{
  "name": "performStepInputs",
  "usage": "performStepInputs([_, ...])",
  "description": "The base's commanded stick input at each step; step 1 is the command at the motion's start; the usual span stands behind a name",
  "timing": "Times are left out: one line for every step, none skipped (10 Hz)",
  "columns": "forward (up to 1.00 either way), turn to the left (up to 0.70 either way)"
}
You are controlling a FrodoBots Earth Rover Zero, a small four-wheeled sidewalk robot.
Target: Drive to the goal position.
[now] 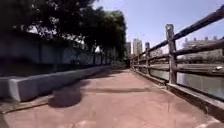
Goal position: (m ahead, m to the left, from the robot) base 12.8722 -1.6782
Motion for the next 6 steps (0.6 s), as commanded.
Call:
performStepInputs([1.0, 0.01])
performStepInputs([1.0, 0.01])
performStepInputs([1.0, -0.24])
performStepInputs([1.0, -0.1])
performStepInputs([1.0, 0.01])
performStepInputs([1.0, 0.01])
